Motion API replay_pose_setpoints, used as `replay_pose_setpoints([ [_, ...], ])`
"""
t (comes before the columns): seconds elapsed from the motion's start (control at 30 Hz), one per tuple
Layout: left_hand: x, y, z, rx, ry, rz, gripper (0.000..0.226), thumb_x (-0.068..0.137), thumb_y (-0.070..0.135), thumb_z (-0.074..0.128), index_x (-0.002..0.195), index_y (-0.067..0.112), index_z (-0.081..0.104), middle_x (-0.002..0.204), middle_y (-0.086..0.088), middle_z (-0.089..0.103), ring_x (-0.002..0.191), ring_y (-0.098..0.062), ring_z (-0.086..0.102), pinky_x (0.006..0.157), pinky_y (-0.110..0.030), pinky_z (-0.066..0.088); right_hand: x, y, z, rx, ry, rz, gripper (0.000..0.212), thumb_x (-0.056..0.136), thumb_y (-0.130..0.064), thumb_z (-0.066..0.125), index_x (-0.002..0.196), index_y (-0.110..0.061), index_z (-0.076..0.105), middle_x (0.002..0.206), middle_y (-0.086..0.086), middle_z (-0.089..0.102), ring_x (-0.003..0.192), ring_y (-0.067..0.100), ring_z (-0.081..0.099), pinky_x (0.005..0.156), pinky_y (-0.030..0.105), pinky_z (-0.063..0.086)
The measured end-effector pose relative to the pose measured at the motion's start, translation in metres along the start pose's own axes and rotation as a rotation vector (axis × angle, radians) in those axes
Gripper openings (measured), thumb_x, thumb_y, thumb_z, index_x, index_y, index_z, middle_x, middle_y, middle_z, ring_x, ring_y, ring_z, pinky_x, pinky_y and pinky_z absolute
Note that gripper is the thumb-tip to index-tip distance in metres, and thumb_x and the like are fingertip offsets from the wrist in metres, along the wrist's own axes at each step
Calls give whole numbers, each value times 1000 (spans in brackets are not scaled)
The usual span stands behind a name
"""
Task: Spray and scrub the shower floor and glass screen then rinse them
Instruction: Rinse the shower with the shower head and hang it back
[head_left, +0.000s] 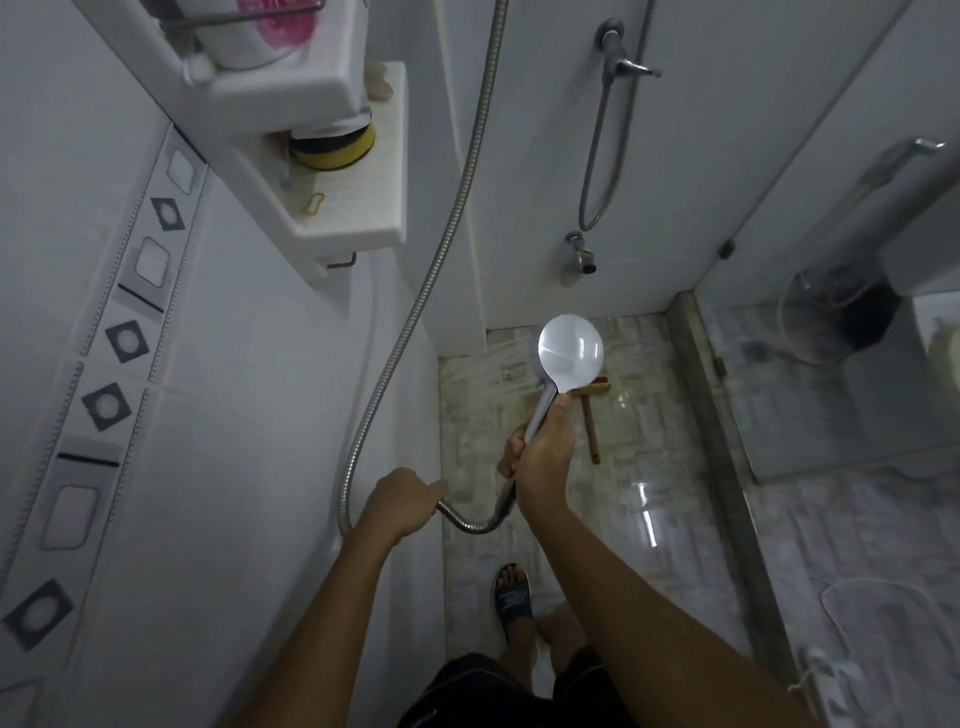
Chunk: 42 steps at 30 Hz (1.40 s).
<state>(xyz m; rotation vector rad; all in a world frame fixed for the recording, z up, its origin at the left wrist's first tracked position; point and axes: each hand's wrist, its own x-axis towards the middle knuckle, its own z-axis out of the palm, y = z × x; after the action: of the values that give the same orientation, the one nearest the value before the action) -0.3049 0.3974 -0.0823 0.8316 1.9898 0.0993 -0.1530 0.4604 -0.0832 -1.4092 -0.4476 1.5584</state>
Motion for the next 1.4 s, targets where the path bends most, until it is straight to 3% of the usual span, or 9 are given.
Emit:
replay_pose_setpoints([
  [0.13,0,-3,11,86,-62,-22,42,93,34,60,59,10,51,60,-1,51,49,-12,43,44,-22,28,-2,13,-15,2,50,56,57,102,-59,33,67,-15,45,46,3,38,38,17,34,42,24,32],
  [0.27,3,-2,27,158,-142,-28,39,92,32,60,61,12,48,68,-4,54,53,-12,44,47,-22,29,-3,26,-35,13,103,110,56,102,-59,33,73,-13,48,47,3,39,40,16,35,41,24,32],
  [0.53,7,25,73,272,-302,56,42,99,29,55,59,20,44,63,3,49,54,-8,42,45,-20,28,2,30,-94,72,324,184,58,99,-64,35,79,-11,49,48,5,38,39,16,35,41,24,33],
  [0.7,14,48,108,309,-420,126,36,92,40,56,81,8,68,89,-12,68,80,-22,62,67,-27,45,8,23,-135,106,463,136,59,97,-66,34,85,-11,49,49,5,38,39,17,36,41,25,34],
  [0.77,15,60,123,328,-443,180,37,83,44,55,69,10,58,78,-9,61,72,-21,56,64,-30,42,12,17,-153,127,518,116,57,96,-67,35,82,-13,48,50,5,38,41,18,35,42,26,34],
  [0.83,13,75,133,324,-431,217,36,78,43,56,58,16,44,68,-5,53,65,-18,49,60,-28,35,15,8,-168,151,556,90,56,95,-68,35,79,-15,47,53,6,38,43,18,35,43,27,34],
  [0.93,9,101,150,313,-408,236,39,91,32,59,57,16,48,63,-1,54,59,-15,49,55,-25,36,18,-9,-192,171,626,25,56,97,-66,33,79,-15,46,52,6,37,43,18,36,42,27,36],
  [1.03,4,125,165,351,-395,282,42,95,36,58,60,15,51,64,1,55,56,-12,49,49,-24,34,19,-28,-213,215,677,-32,59,96,-68,31,82,-13,48,53,7,37,43,19,36,42,26,36],
  [1.4,-10,166,187,318,-333,353,37,90,33,59,59,13,55,62,-1,56,58,-19,53,55,-26,37,20,-73,-244,317,702,-173,58,98,-66,31,78,-14,47,52,7,36,41,17,35,43,24,34],
])
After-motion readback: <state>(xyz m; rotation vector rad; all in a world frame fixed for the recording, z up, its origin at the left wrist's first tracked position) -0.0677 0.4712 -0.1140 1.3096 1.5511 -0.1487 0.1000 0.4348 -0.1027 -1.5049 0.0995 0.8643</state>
